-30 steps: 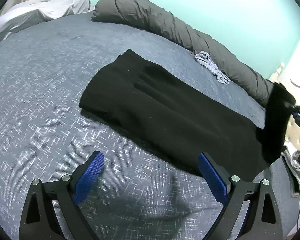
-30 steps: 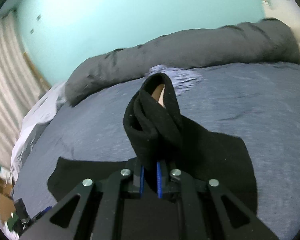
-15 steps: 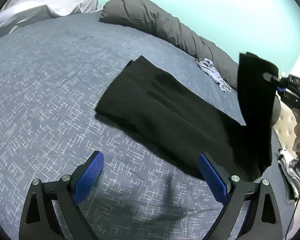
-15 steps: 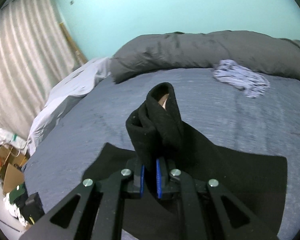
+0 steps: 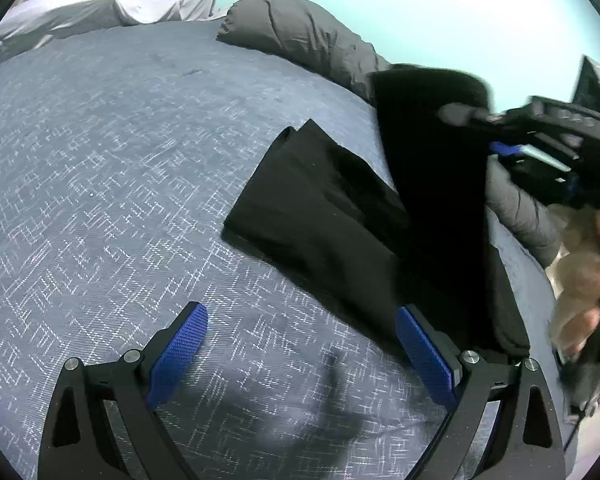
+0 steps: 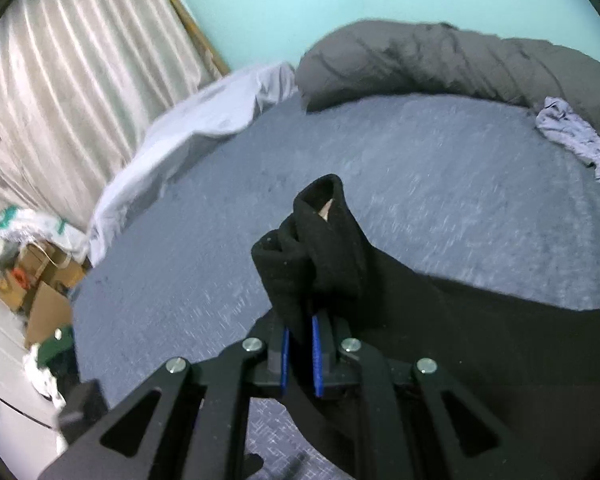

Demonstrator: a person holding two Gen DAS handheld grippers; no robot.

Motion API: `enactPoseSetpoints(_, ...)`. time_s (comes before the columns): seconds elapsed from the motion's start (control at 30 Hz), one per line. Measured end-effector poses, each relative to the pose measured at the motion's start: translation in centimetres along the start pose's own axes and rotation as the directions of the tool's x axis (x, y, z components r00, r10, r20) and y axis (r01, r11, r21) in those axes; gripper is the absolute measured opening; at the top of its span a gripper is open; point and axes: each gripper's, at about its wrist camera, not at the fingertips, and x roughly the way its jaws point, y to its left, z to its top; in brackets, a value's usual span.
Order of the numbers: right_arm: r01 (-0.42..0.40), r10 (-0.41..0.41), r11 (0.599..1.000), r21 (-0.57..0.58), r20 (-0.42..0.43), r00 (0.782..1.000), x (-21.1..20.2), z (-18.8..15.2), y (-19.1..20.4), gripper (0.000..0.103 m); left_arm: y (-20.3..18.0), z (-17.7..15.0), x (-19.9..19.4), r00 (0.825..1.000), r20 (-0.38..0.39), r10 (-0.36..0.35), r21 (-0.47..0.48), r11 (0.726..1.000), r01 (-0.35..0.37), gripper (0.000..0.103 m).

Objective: Fold clothes
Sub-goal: 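Lift the sweatshirt end with the right tool and fold it over the body, then release the folded end and press it down with the right tool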

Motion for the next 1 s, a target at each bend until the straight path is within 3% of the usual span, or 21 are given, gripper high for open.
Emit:
enactPoseSetpoints(0.2,0.003,-0.002,1.0,0.014,-0.105,0.994,3.5,-1.4,0.0,0.016,0.2,0.1,0.0,1.0,-0.001,-0.003,-0.007,1.0,0.003,0.097)
enactPoseSetpoints(0.3,-0.002,0.001,1.0,-0.026,-0.05,0.999,1.8,-1.4,0.2,0.039,0.1,0.1,0.0,1.0,-0.004,-0.006,-0.008,1.0,0.006,0.097)
enactPoseSetpoints(0.43,-0.001,0.001,1.0,-0.005,0.032,0.999,-2.3,-0.7,-1.7,0.049,0.2,0.2,-0.2,1.0,0.003,-0.006,-0.011,1.0,0.006,0.097)
enactPoseSetpoints(0.5,0.013,-0.016,0.999,0.043,0.064,0.998,-4.7,-0.7,-4.1,0.051,0.3,0.2,-0.2,1.0,0.003,-0.007,-0.017,1.0,0.007,0.097)
enactPoseSetpoints(0.67,0.17,-0.185,0.973,0.154,0.094,0.978,-10.1,-2.5,-11.9,0.055,0.2,0.1,-0.1,1.0,0.004,-0.012,-0.02,1.0,0.012,0.097)
enactPoseSetpoints(0.83,0.313,-0.341,0.911,0.269,0.063,0.938,-14.1,-5.4,-19.4,0.055,-0.2,0.0,0.2,1.0,0.0,-0.012,-0.007,1.0,0.012,0.097)
enactPoseSetpoints(0.97,0.38,-0.409,0.851,0.363,0.005,0.912,-15.7,-8.1,-23.9,0.056,-0.6,-0.1,0.6,1.0,-0.006,-0.007,0.003,1.0,0.007,0.097)
enactPoseSetpoints(1.0,0.366,-0.395,0.85,0.378,0.0,0.919,-15.8,-8.6,-24.4,0.06,-0.7,-0.1,0.7,1.0,-0.007,-0.006,0.006,1.0,0.006,0.097)
